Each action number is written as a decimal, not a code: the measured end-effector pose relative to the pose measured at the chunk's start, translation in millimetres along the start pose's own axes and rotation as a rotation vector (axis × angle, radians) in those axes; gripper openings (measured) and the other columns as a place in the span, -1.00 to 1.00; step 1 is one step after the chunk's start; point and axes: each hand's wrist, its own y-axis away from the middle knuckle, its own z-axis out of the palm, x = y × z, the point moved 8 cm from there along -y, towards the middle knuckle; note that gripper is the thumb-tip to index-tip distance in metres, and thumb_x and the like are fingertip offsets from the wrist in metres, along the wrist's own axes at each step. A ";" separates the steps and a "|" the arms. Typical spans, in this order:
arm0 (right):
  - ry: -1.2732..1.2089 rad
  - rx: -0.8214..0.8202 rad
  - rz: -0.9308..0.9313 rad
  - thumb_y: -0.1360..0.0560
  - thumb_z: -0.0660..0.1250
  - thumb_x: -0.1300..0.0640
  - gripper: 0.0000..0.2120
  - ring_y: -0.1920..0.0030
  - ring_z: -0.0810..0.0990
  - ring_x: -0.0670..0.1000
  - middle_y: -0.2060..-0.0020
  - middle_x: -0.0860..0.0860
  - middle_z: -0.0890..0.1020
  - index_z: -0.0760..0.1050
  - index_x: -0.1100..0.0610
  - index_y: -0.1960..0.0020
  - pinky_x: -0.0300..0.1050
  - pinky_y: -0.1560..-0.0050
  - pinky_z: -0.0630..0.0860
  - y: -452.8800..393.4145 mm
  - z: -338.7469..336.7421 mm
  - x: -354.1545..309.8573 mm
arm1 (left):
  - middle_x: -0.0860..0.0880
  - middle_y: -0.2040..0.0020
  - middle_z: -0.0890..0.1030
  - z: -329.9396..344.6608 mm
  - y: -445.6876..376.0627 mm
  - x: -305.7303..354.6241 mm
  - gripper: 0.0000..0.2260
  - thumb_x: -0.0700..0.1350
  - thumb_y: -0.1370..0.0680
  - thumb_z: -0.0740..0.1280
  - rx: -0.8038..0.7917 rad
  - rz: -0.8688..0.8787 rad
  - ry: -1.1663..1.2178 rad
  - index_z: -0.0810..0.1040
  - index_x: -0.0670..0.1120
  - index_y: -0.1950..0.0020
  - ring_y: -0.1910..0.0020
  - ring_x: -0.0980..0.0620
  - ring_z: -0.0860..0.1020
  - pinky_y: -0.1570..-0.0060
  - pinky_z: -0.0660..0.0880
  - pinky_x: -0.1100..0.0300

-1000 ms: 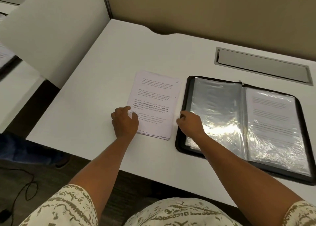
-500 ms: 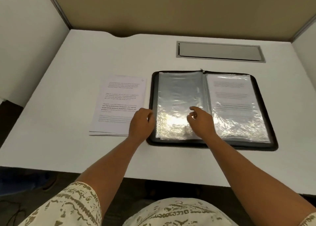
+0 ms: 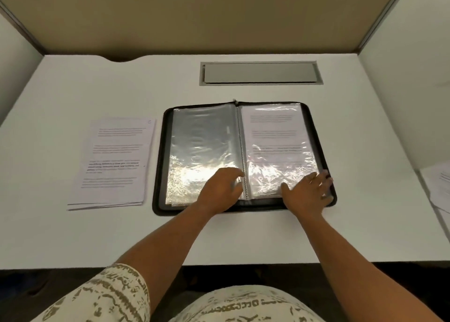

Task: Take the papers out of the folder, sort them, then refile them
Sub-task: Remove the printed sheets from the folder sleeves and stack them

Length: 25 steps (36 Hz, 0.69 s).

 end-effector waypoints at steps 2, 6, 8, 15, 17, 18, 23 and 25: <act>0.004 0.004 0.021 -0.58 0.17 -0.26 -0.07 -0.59 -0.27 0.26 -0.59 0.24 -0.25 -0.16 0.34 -0.60 0.41 -0.48 0.00 -4.5 2.2 13.0 | 0.07 -0.35 0.53 14.8 -4.1 6.7 -0.69 -0.05 -0.60 0.31 -0.030 0.020 -0.035 0.54 -0.01 -0.35 -0.35 0.11 0.39 -0.33 0.33 0.23; 0.020 -0.034 0.010 -0.58 0.12 -0.30 -0.08 -0.59 -0.28 0.26 -0.59 0.23 -0.28 -0.12 0.33 -0.61 0.43 -0.48 -0.02 -11.3 13.0 25.4 | -0.01 -0.25 0.59 32.4 -6.5 17.6 -0.73 -0.12 -0.59 0.33 -0.010 0.078 -0.059 0.58 -0.09 -0.28 -0.31 0.00 0.43 -0.31 0.36 0.20; 0.025 -0.050 -0.033 -0.60 0.11 -0.27 -0.14 -0.59 -0.29 0.28 -0.59 0.23 -0.29 -0.07 0.30 -0.62 0.45 -0.47 -0.06 -12.7 18.0 24.1 | -0.02 -0.18 0.62 38.4 -8.1 17.2 -0.76 -0.12 -0.58 0.32 0.005 0.082 -0.113 0.62 -0.11 -0.22 -0.26 -0.04 0.45 -0.28 0.44 0.04; -0.084 0.003 -0.256 -0.66 0.12 -0.05 -0.44 -0.58 -0.22 0.34 -0.60 0.28 -0.18 0.16 0.11 -0.60 0.41 -0.49 -0.08 -9.8 16.9 3.4 | 0.04 -0.16 0.62 35.1 -9.5 19.6 -0.70 0.00 -0.56 0.29 0.075 0.022 -0.186 0.62 -0.06 -0.23 -0.24 -0.03 0.43 -0.19 0.46 -0.01; -0.132 0.047 -0.336 -0.68 0.11 0.00 -0.48 -0.59 -0.19 0.34 -0.61 0.27 -0.14 0.18 0.11 -0.61 0.37 -0.52 -0.06 -3.8 10.4 -9.4 | 0.06 -0.17 0.61 31.1 -9.5 22.1 -0.66 0.10 -0.57 0.29 0.086 0.001 -0.147 0.60 -0.03 -0.26 -0.25 0.01 0.42 -0.22 0.43 0.01; -0.151 0.071 -0.388 -0.69 0.10 0.02 -0.49 -0.59 -0.17 0.34 -0.61 0.27 -0.11 0.19 0.11 -0.61 0.36 -0.53 -0.05 0.6 9.4 -17.0 | 0.06 -0.18 0.61 28.4 -9.0 23.3 -0.64 0.14 -0.58 0.29 0.099 -0.021 -0.103 0.59 -0.02 -0.27 -0.25 0.02 0.42 -0.22 0.42 0.04; -0.082 0.129 -0.680 -0.64 0.18 0.14 -0.46 -0.59 -0.06 0.36 -0.61 0.26 0.04 0.19 0.08 -0.60 0.45 -0.49 0.07 32.8 14.4 -59.2 | 0.11 -0.15 0.56 13.5 -12.2 22.0 -0.42 0.35 -0.51 0.30 0.166 -0.309 0.257 0.43 0.06 -0.41 -0.11 0.12 0.54 -0.10 0.51 0.15; -0.082 0.071 -0.768 -0.64 0.13 0.14 -0.44 -0.61 -0.09 0.32 -0.62 0.21 0.01 0.13 0.09 -0.62 0.42 -0.51 0.04 47.6 19.9 -73.3 | 0.10 -0.10 0.58 8.5 -14.1 14.7 -0.37 0.34 -0.48 0.35 0.205 -0.445 0.378 0.36 0.07 -0.45 -0.02 0.12 0.58 -0.06 0.54 0.15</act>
